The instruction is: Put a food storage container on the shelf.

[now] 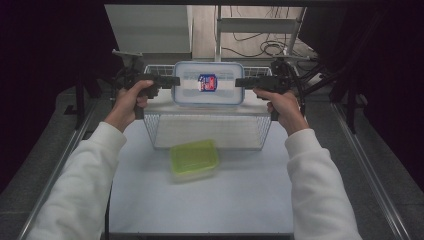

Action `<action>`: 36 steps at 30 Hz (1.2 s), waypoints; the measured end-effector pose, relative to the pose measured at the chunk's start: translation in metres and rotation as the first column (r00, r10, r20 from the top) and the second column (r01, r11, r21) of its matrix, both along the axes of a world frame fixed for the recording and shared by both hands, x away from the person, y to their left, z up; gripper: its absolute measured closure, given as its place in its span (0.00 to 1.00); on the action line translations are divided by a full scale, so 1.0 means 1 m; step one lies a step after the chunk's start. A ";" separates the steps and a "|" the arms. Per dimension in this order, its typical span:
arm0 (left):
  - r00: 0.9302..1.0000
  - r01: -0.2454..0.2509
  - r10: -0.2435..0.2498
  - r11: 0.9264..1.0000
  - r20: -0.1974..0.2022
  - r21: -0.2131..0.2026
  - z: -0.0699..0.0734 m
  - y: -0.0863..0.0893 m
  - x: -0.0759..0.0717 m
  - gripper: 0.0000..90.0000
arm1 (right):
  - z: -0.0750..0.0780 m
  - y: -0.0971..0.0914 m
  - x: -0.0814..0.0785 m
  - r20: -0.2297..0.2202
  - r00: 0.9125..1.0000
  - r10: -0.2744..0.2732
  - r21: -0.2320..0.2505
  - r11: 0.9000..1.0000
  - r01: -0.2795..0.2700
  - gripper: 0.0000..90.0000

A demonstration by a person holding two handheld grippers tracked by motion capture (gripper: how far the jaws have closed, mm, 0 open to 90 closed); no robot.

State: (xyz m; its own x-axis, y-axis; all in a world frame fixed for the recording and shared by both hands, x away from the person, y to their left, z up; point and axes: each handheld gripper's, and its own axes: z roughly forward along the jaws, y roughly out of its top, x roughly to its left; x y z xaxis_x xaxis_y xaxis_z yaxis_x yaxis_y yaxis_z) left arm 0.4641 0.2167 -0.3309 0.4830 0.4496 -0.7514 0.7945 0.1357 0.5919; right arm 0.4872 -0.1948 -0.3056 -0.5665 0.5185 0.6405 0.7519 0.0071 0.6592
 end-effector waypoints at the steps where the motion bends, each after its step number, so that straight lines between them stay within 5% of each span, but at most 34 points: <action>1: 1.000 -0.010 0.010 1.000 -0.020 -0.010 -0.001 0.000 0.003 0.59 | 0.000 0.000 0.002 -0.013 1.000 -0.007 0.002 1.000 0.007 0.57; 7: 0.994 -0.054 0.050 0.998 -0.096 -0.044 -0.006 -0.002 0.013 0.57 | -0.002 0.003 0.009 -0.084 0.994 -0.063 -0.002 0.998 0.063 0.53; 12: 0.989 -0.077 0.076 0.997 -0.131 -0.007 -0.006 -0.006 0.018 0.52 | -0.007 0.003 0.016 -0.196 0.976 -0.095 0.026 0.994 0.102 0.52; 14: 0.987 -0.091 0.093 0.996 -0.134 0.024 -0.006 -0.008 0.018 0.50 | -0.012 0.003 0.019 -0.257 0.960 -0.109 0.037 0.992 0.122 0.51; 16: 0.986 -0.104 0.106 0.994 -0.132 0.022 -0.006 -0.009 0.018 0.50 | -0.012 0.003 0.020 -0.267 0.956 -0.120 0.043 0.990 0.136 0.51; 22: 0.987 -0.124 0.125 0.992 -0.101 0.014 -0.005 -0.010 0.017 0.48 | -0.014 0.005 0.016 -0.234 0.959 -0.160 0.047 0.983 0.176 0.49; 27: 0.986 -0.167 0.167 0.986 0.009 -0.004 0.007 -0.006 0.005 0.37 | -0.008 -0.001 0.010 -0.139 0.966 -0.217 0.057 0.972 0.227 0.39; 30: 0.986 -0.151 0.151 0.988 0.066 -0.005 0.013 -0.005 -0.006 0.34 | 0.002 -0.010 0.001 -0.061 0.971 -0.233 0.064 0.970 0.236 0.39; 33: 0.978 -0.146 0.141 0.989 0.151 0.022 0.020 -0.004 -0.024 0.31 | 0.006 -0.018 -0.012 0.005 0.974 -0.228 0.075 0.971 0.227 0.42; 36: 0.963 -0.140 0.121 0.988 0.239 0.060 0.022 -0.005 -0.043 0.30 | 0.010 -0.026 -0.029 0.105 0.970 -0.221 0.031 0.975 0.219 0.45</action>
State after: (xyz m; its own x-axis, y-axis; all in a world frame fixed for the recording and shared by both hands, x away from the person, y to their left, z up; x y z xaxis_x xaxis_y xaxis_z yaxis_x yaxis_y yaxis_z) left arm 0.4209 0.2118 -0.3087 0.5747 0.5720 -0.5853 0.6107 0.1764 0.7720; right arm 0.4579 -0.2206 -0.2954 -0.5058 0.6264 0.5931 0.6587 -0.1635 0.7344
